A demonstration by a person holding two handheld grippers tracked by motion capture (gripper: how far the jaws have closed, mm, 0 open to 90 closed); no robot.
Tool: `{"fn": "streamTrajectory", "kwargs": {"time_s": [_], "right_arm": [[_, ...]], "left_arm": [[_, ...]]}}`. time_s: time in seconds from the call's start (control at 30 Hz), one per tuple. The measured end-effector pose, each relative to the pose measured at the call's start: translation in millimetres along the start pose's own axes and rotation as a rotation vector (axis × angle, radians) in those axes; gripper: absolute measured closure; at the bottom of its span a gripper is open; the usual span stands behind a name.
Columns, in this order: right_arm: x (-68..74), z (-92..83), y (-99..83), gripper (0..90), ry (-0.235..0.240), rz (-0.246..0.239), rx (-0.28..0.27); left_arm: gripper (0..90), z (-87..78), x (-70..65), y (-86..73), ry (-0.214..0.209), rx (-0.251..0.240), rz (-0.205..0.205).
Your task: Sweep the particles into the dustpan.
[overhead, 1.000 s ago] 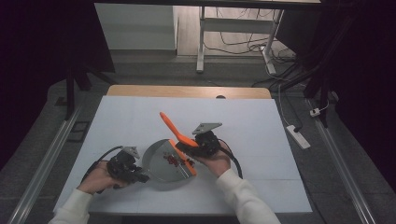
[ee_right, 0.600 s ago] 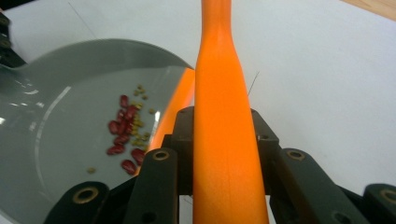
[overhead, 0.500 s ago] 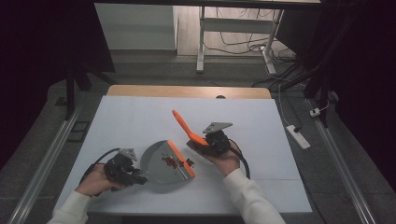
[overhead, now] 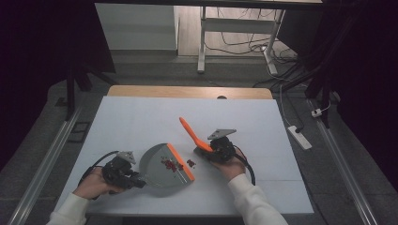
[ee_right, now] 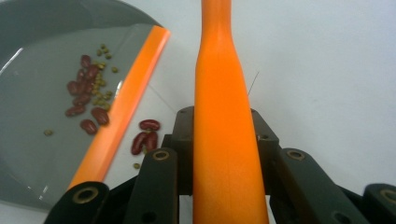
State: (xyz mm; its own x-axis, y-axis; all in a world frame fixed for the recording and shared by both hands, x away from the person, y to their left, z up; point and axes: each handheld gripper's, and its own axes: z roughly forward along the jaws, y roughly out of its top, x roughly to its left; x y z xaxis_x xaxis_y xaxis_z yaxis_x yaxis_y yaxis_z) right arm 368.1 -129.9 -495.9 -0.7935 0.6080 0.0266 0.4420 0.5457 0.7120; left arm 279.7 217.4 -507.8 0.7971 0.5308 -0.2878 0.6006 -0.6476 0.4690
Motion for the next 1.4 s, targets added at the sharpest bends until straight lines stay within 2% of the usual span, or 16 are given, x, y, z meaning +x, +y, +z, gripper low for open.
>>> {"fn": "streamTrajectory", "kwargs": {"time_s": [0.13,0.53,0.6,0.7,0.8,0.83,0.87,0.9,0.93,1.13,1.17,1.2,1.27,1.4], "right_arm": [[9.6,2.7,-1.5,70.3,0.02,0.009,-0.007],[29.9,6.0,-4.4,70.3,0.035,0.002,-0.028],[35.1,7.7,-3.5,70.3,0.066,0.007,-0.032],[40.8,9.9,-2.1,70.3,0.085,0.006,-0.035],[53.9,11.2,4.1,70.3,0.126,-0.015,-0.058],[53.9,11.2,4.1,70.3,0.126,-0.015,-0.058],[58.3,10.1,7.6,70.3,0.174,-0.003,-0.076],[58.3,10.1,7.6,70.3,0.174,-0.003,-0.076],[62.1,6.9,10.9,70.4,0.171,-0.025,-0.087],[46.6,-9.1,12.9,70.3,0.12,0.0,-0.137],[35.8,-15.4,10.5,70.3,0.085,0.02,-0.142],[35.8,-15.4,10.5,70.3,0.085,0.02,-0.142],[23.8,-21.0,4.5,70.3,0.042,0.035,-0.134],[17.7,-22.9,-5.9,70.3,0.019,0.044,-0.106]], "left_arm": [[61.4,1.1,-1.4,0.4,0.003,0.001,-0.001],[61.5,2.6,-2.1,0.5,0.001,-0.001,-0.006],[61.5,2.8,-2.1,0.6,0.0,-0.001,-0.007],[61.4,3.0,-2.0,0.5,0.0,0.0,-0.007],[61.5,3.1,-1.8,0.5,-0.001,0.0,-0.007],[61.5,3.1,-1.6,0.5,-0.001,0.001,-0.004],[61.5,3.2,-1.6,0.5,-0.001,0.001,-0.004],[61.5,3.2,-1.6,0.5,-0.001,0.001,-0.004],[61.5,3.4,-1.8,0.4,-0.001,-0.002,-0.007],[61.5,3.5,-1.6,0.3,-0.001,-0.001,-0.006],[61.5,3.5,-1.6,0.3,-0.003,0.0,-0.006],[61.5,3.5,-1.6,0.3,-0.003,0.0,-0.006],[61.5,3.5,-1.6,0.3,-0.003,0.0,-0.006],[61.5,3.6,-1.3,0.2,-0.003,-0.001,-0.005]]}}
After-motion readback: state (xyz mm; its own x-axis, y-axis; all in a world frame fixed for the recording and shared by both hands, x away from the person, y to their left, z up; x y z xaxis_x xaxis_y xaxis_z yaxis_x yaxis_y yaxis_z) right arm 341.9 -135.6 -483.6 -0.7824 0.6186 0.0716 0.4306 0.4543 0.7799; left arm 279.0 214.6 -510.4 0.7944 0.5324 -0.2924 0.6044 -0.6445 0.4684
